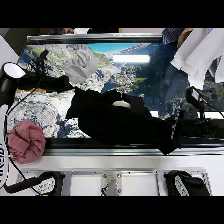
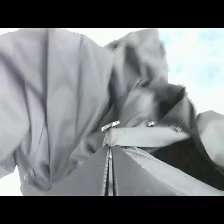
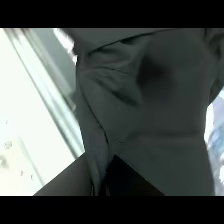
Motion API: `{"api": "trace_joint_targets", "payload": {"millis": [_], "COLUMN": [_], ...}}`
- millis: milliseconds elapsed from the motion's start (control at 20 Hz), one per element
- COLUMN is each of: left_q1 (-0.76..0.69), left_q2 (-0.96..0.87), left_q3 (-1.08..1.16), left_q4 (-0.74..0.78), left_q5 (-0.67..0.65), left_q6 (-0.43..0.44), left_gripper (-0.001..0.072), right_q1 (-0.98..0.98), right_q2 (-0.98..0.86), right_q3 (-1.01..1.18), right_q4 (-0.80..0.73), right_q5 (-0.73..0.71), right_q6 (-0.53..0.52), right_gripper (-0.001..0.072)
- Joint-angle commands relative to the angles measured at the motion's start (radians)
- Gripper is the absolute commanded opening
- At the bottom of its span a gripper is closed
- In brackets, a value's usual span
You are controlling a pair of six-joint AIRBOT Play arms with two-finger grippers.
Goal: Fold the clothes and pants, and hang the long-sleeved shirts on hangers.
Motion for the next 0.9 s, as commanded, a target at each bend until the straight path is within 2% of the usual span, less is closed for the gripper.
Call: {"api": "trace_joint_targets", "payload": {"millis": [0,250,450,700,850], "left_q1": [-0.001,-0.052,-0.101,-0.116,-0.116], "left_q2": [-0.058,-0.185,-0.267,-0.245,-0.245], "left_q3": [0.204,0.488,0.680,0.618,0.610], "left_q4": [0.005,0.005,0.004,-0.007,-0.027], "left_q5": [-0.099,-0.188,-0.232,-0.227,-0.253], "left_q6": [0.000,-0.014,-0.038,-0.018,0.013], "left_gripper": [0.0012,0.0012,0.0012,0.0013,0.0013], "right_q1": [0.001,0.022,0.081,0.106,0.106], "right_q2": [0.000,-0.011,-0.067,-0.140,-0.175], "right_q3": [0.014,0.130,0.236,0.307,0.311], "right_q4": [-0.039,-0.028,0.114,0.258,0.356], "right_q5": [0.098,0.184,0.234,0.185,0.100], "right_q6": [0.039,0.067,0.100,0.081,0.055], "right_gripper": [0.0007,0.0007,0.0007,0.0007,0.0007]}}
